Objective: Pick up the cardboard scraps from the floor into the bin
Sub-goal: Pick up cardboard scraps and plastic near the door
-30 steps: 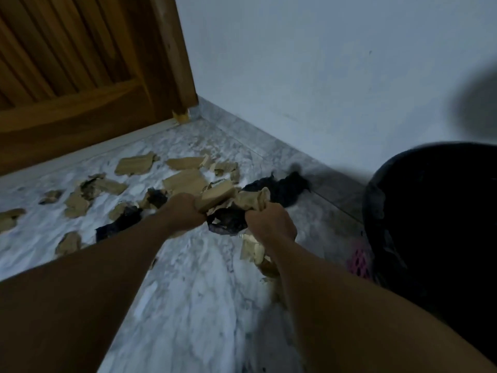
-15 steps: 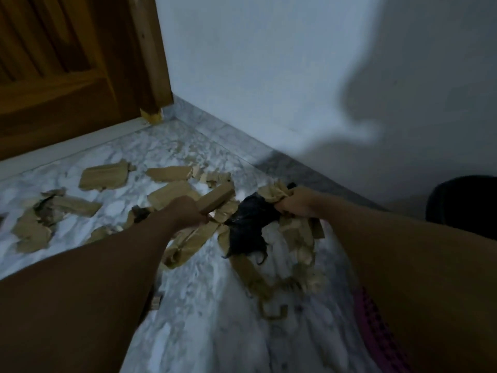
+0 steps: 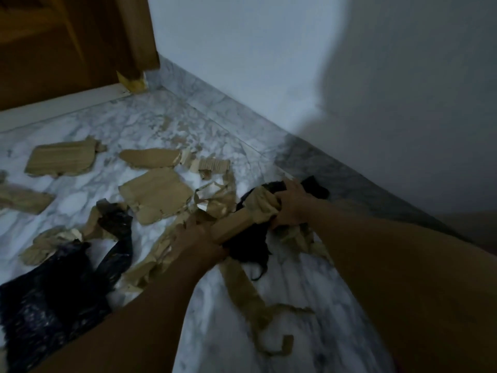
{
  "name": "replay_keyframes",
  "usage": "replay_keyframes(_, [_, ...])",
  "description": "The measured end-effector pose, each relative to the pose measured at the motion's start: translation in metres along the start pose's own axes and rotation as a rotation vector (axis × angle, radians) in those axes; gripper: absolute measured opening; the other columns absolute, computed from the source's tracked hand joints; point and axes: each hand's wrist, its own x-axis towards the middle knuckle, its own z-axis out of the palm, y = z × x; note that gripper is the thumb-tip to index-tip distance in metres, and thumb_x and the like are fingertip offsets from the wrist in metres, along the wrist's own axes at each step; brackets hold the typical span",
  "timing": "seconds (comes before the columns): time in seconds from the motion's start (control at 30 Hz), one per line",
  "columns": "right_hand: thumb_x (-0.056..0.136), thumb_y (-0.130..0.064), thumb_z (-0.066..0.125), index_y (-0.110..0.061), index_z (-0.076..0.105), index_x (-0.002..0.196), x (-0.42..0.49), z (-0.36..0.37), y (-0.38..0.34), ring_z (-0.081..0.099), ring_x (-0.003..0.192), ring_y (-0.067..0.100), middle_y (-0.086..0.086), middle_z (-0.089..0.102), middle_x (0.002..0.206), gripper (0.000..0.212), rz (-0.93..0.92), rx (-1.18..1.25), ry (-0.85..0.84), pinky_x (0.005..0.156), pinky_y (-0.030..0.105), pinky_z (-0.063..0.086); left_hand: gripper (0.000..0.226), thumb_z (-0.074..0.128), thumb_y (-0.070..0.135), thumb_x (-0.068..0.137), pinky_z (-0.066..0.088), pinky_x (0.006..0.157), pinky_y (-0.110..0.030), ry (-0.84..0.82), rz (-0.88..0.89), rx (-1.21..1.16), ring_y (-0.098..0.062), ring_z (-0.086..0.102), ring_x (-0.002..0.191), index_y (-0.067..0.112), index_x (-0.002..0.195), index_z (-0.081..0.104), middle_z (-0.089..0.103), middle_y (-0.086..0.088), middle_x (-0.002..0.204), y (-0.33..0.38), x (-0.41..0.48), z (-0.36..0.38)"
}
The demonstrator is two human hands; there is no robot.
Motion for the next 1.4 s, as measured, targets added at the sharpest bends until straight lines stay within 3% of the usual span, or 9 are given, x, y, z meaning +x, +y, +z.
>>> replay_keyframes(0.1, [0.078, -0.051, 0.076, -0.023, 0.040, 0.145, 0.016, 0.018, 0.004, -0.016, 0.149, 0.034, 0.009, -0.019, 0.163, 0.081, -0.051, 0.017, 0.018, 0.119, 0.053, 0.012, 0.067, 0.069, 0.053, 0.066, 0.049, 0.084, -0.041, 0.110, 0.027, 0.070, -0.033, 0.059, 0.101, 0.020, 0.122, 0.053, 0.059, -0.009, 0.119, 0.000, 0.002, -0.002])
replay_keyframes(0.2, [0.072, -0.058, 0.075, -0.024, 0.051, 0.135, 0.026, 0.024, 0.008, 0.014, 0.147, 0.034, 0.010, 0.012, 0.162, 0.075, -0.054, 0.117, -0.003, 0.116, 0.047, 0.027, 0.058, 0.078, 0.034, 0.068, 0.053, 0.069, -0.041, 0.238, 0.108, 0.044, -0.039, 0.065, 0.084, 0.010, 0.117, 0.058, 0.067, -0.018, 0.100, -0.001, 0.001, -0.002])
replay_keyframes(0.43, [0.088, -0.034, 0.065, -0.014, 0.064, 0.106, 0.026, 0.022, 0.008, 0.063, 0.098, 0.027, 0.009, 0.066, 0.108, 0.027, -0.067, 0.145, 0.155, 0.081, 0.033, 0.052, 0.094, 0.063, 0.058, 0.065, 0.054, 0.079, -0.042, 0.104, -0.039, -0.106, -0.034, 0.061, 0.101, 0.008, 0.139, 0.031, 0.060, -0.015, 0.117, -0.002, 0.013, -0.009])
replay_keyframes(0.73, [0.085, -0.021, 0.062, -0.018, 0.048, 0.127, 0.019, 0.042, 0.025, 0.061, 0.103, 0.027, 0.006, 0.062, 0.114, 0.045, 0.044, 0.547, 0.304, 0.090, 0.040, 0.052, 0.123, 0.060, 0.084, 0.060, 0.038, 0.106, -0.049, -0.038, -0.215, 0.024, -0.041, 0.037, 0.132, 0.010, 0.149, 0.020, 0.015, -0.023, 0.151, 0.013, 0.018, -0.003])
replay_keyframes(0.9, [0.088, -0.007, 0.059, -0.006, 0.062, 0.107, 0.014, 0.046, 0.035, 0.060, 0.098, 0.025, 0.009, 0.061, 0.114, 0.019, -0.011, 0.479, 0.243, 0.076, 0.026, 0.045, 0.097, 0.072, 0.064, 0.058, 0.051, 0.085, -0.039, -0.010, -0.200, -0.088, -0.031, 0.057, 0.107, 0.019, 0.139, 0.042, 0.051, -0.014, 0.125, 0.027, 0.024, 0.000])
replay_keyframes(1.0, [0.094, -0.012, 0.060, -0.008, 0.063, 0.099, 0.008, 0.042, 0.038, 0.058, 0.108, 0.026, 0.010, 0.058, 0.121, 0.007, -0.054, 0.442, 0.190, 0.091, 0.032, 0.048, 0.077, 0.075, 0.054, 0.062, 0.059, 0.068, -0.036, -0.014, -0.197, -0.263, -0.026, 0.068, 0.082, 0.020, 0.127, 0.053, 0.067, -0.008, 0.103, 0.034, 0.021, 0.000])
replay_keyframes(1.2, [0.104, -0.018, 0.041, -0.004, 0.038, 0.146, 0.001, 0.039, 0.035, 0.041, 0.135, 0.028, 0.014, 0.044, 0.147, 0.044, -0.074, 0.436, 0.042, 0.117, 0.037, 0.026, 0.049, 0.062, 0.058, 0.075, 0.056, 0.067, -0.033, 0.106, -0.130, -0.346, -0.024, 0.067, 0.077, 0.021, 0.107, 0.055, 0.069, -0.005, 0.094, 0.037, 0.017, 0.003])
replay_keyframes(1.3, [0.100, -0.012, 0.039, -0.009, 0.054, 0.103, -0.002, 0.038, 0.038, 0.051, 0.102, 0.016, 0.010, 0.056, 0.107, 0.016, -0.048, 0.489, 0.007, 0.104, 0.020, 0.027, 0.041, 0.067, 0.044, 0.080, 0.055, 0.068, -0.033, 0.160, -0.141, -0.416, -0.028, 0.069, 0.080, 0.011, 0.105, 0.062, 0.071, -0.009, 0.092, 0.041, 0.016, -0.012])
replay_keyframes(1.4, [0.081, -0.020, 0.062, -0.029, 0.028, 0.072, -0.003, 0.042, 0.043, 0.046, 0.080, 0.014, -0.001, 0.044, 0.080, 0.036, -0.006, 0.526, 0.038, 0.088, 0.036, 0.046, 0.042, 0.077, 0.033, 0.073, 0.060, 0.068, -0.039, 0.222, -0.204, -0.512, -0.028, 0.071, 0.078, 0.007, 0.104, 0.069, 0.073, -0.010, 0.089, 0.040, 0.015, -0.032])
